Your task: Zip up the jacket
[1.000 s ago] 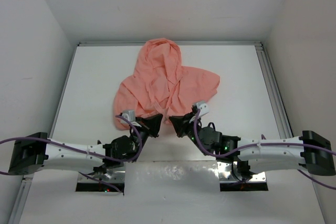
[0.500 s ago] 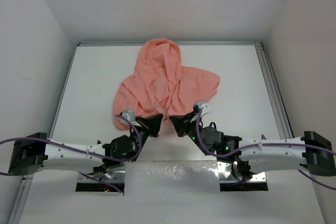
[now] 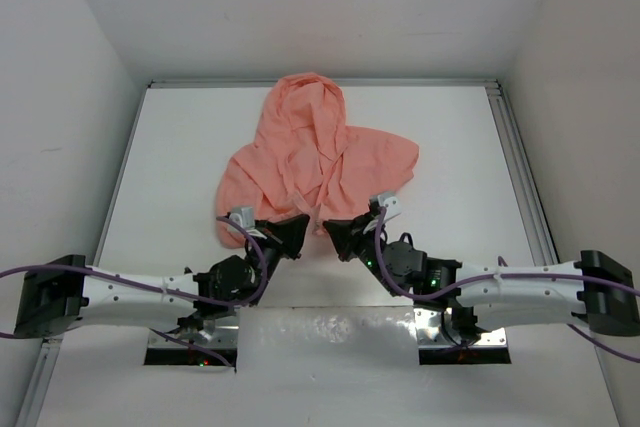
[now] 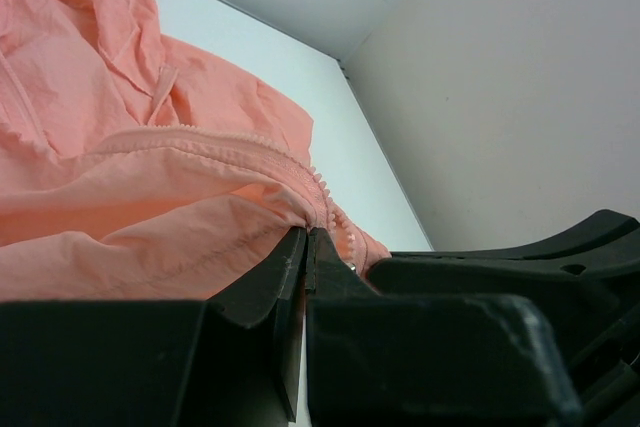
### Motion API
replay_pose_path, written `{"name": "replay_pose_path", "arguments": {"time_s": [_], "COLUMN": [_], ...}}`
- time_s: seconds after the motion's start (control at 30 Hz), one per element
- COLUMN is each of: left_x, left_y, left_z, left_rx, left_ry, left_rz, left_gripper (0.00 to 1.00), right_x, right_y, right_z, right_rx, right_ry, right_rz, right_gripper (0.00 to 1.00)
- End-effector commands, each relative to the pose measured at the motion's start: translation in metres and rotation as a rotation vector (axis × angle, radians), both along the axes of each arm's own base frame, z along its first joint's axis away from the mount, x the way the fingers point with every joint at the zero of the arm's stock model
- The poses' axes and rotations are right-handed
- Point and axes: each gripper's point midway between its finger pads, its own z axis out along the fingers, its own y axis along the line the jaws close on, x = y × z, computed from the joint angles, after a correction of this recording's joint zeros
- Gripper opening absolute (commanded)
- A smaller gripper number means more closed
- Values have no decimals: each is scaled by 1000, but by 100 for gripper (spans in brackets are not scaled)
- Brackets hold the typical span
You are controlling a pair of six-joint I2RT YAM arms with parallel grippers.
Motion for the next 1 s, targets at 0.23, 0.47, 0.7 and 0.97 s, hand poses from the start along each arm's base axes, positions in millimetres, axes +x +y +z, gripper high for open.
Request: {"name": "replay_pose_path", "arguments": {"time_s": [0.23, 0.47, 0.7, 0.97], "left_x": [-2, -3, 0, 0], "left_y": [-6, -8, -4, -2], "left_z": [8, 7, 7, 9], "left_rx": [-49, -47, -42, -47], "left_ry": [-3, -2, 2, -1], "left_rz": [-35, -46, -22, -15], "left_gripper": [0, 0, 0, 0], "right_x": [-2, 0, 0, 0], "right_y": [1, -3, -6, -3], "right_z": [16, 16, 17, 16], "right_rx": [65, 64, 62, 59], "right_ry": [-10, -19, -26, -19], "right_rz": [4, -12, -19, -12], "right_gripper": [0, 0, 0, 0]}}
